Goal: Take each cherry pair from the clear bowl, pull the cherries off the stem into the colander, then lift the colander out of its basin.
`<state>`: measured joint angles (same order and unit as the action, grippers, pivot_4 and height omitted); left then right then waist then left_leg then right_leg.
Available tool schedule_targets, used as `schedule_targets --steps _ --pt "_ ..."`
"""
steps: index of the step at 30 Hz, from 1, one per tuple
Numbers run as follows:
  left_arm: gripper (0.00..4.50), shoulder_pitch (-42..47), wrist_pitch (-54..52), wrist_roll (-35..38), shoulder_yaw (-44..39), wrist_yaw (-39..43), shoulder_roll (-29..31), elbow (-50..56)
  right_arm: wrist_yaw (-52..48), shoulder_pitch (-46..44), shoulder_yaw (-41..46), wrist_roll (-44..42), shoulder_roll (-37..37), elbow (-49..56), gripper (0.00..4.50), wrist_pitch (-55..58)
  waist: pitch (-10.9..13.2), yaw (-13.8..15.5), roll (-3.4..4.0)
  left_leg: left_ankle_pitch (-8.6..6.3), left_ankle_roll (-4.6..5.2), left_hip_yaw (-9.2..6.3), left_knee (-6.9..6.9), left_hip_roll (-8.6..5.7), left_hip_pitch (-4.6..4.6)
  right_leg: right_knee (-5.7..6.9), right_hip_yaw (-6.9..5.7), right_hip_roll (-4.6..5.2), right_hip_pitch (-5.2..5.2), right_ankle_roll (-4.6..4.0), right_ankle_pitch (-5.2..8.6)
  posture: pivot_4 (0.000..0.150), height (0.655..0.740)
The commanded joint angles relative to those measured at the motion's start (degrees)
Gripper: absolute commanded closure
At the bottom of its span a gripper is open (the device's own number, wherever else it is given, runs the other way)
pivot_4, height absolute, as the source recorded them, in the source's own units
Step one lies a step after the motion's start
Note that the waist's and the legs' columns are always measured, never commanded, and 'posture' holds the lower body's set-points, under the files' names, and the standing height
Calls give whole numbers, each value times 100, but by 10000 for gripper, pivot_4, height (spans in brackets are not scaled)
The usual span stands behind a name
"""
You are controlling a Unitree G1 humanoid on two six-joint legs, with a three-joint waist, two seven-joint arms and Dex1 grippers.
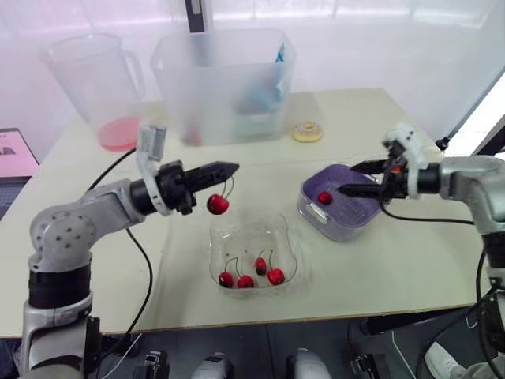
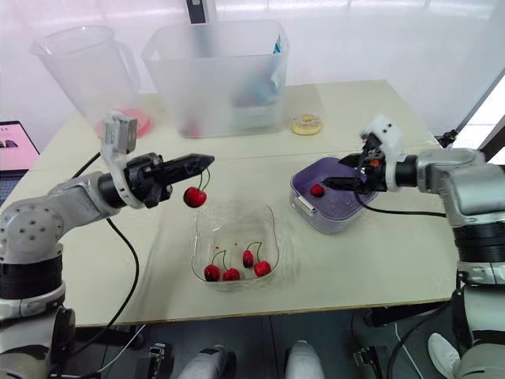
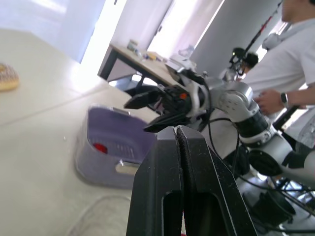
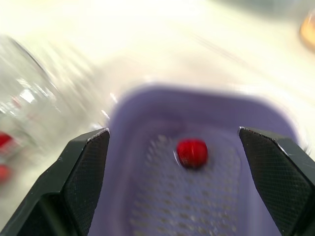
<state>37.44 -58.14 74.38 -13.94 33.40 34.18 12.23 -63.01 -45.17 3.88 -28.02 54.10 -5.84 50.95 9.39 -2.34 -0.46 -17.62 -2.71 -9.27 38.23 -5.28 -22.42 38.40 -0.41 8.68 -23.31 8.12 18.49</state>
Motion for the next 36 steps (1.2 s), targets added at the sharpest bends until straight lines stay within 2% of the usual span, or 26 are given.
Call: schedule_targets --steps 1,8,14,20,24,27,31,36 --pt "45000 322 119 159 -191 -13 -33 -58 194 -72 616 -762 -216 665 445 592 0 -4 0 0 0 0 0 0 0 -1 0 0 0 0 0 1500 7400" --pt "45000 652 101 49 -99 61 -127 -316 1144 445 816 -2136 -1561 2218 445 1638 0 -18 0 0 0 -2 1 4 1 5 1 -3 -2 0 0 1500 7400" --pt "45000 668 -28 99 104 95 -373 -248 2162 219 458 -2498 -3131 2231 445 1656 -1 -22 -1 0 0 -13 5 -1 1 6 1 -1 3 1 -1 1500 7400" --pt "45000 645 -38 105 153 73 -479 -189 2638 27 326 -2836 -3988 2127 445 1626 -1 -28 0 0 0 -16 4 -2 1 9 1 -1 2 1 -1 1500 7400" --pt "45000 610 -48 141 138 36 -504 -139 2810 -25 311 -2970 -4147 2093 445 1640 -1 -26 0 0 -1 -18 4 -2 1 10 1 -1 1 1 -1 1500 7400" --pt "45000 573 -45 153 138 12 -519 -86 2937 -43 309 -3120 -4233 2060 9265 1687 -2 -40 0 0 -1 -18 4 -2 1 10 1 -1 1 1 -1 1500 7400" --pt "45000 566 -31 123 147 26 -531 -66 2992 -44 205 -3132 -4210 2059 28440 1668 -2 -46 0 0 0 -18 5 -2 1 38 3 -1 -2 1 -1 1500 7400" --pt "45000 569 -12 93 151 46 -533 -65 3028 -28 162 -3092 -4148 2033 28440 1629 -2 -43 0 0 -1 -17 6 -2 1 51 3 0 -7 1 -1 1500 7400"
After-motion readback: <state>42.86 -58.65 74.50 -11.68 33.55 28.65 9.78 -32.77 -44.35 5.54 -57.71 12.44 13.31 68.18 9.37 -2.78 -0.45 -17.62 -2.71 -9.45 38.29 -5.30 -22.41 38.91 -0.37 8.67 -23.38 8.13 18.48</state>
